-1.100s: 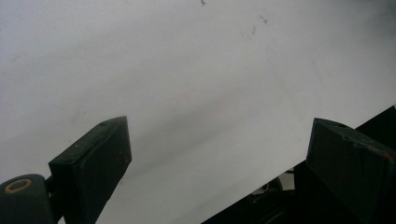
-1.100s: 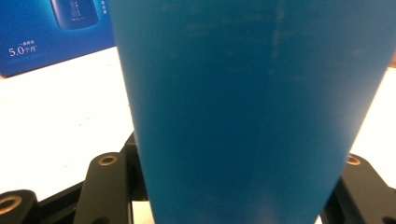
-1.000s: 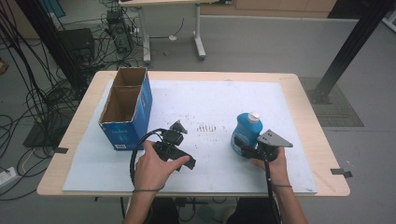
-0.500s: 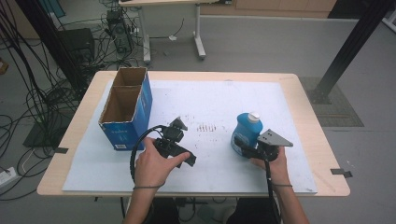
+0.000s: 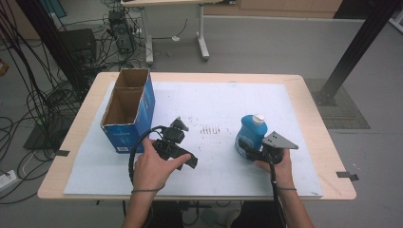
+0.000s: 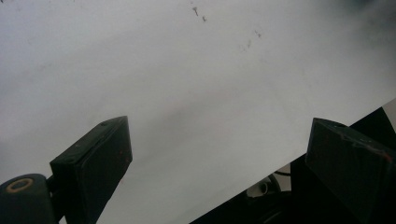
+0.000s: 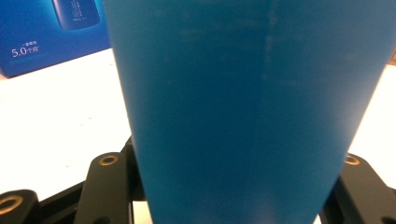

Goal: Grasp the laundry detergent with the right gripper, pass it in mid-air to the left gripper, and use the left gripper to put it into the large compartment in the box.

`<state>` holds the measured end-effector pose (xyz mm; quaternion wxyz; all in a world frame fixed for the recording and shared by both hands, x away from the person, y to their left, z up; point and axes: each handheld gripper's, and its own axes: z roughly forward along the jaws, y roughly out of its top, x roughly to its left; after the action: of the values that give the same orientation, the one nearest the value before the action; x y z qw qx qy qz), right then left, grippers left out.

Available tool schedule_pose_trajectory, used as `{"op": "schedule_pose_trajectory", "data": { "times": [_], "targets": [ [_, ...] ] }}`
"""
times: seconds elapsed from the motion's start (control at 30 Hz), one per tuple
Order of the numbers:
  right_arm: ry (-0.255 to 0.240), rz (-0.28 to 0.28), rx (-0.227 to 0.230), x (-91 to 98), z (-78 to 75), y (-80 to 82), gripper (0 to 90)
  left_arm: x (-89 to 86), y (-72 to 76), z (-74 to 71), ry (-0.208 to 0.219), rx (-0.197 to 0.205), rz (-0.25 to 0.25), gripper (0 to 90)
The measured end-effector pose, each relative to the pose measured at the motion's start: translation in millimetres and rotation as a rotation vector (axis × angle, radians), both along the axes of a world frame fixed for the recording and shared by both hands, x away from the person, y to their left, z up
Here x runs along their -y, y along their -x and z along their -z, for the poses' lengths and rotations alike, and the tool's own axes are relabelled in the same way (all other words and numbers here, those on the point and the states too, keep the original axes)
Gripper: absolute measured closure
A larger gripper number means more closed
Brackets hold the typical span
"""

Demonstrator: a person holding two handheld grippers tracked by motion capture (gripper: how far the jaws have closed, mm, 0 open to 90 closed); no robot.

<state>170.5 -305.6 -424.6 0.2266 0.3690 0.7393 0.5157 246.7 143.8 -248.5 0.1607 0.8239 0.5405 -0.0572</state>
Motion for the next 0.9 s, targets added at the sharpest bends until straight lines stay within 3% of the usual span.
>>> {"op": "schedule_pose_trajectory", "data": {
  "times": [0.17, 0.43, 0.67, 0.9],
  "targets": [
    [-0.001, -0.010, -0.011, 2.3, -2.2, -2.9, 42.6, -0.7, -1.5, -2.6, -0.005, -0.003, 0.026, 7.5],
    [0.006, -0.034, -0.044, 4.2, -11.1, -11.7, 42.6, -3.6, -7.0, -20.1, -0.037, 0.016, 0.079, 7.4],
    [0.009, -0.093, -0.089, 5.3, -24.7, -24.9, 42.6, -3.5, -13.8, -38.9, -0.048, 0.036, 0.148, 7.5],
    [-0.066, -0.171, -0.066, 16.0, -23.5, -30.2, 42.7, 0.4, -18.7, -51.9, -0.065, 0.051, 0.203, 7.5]
  ]
}}
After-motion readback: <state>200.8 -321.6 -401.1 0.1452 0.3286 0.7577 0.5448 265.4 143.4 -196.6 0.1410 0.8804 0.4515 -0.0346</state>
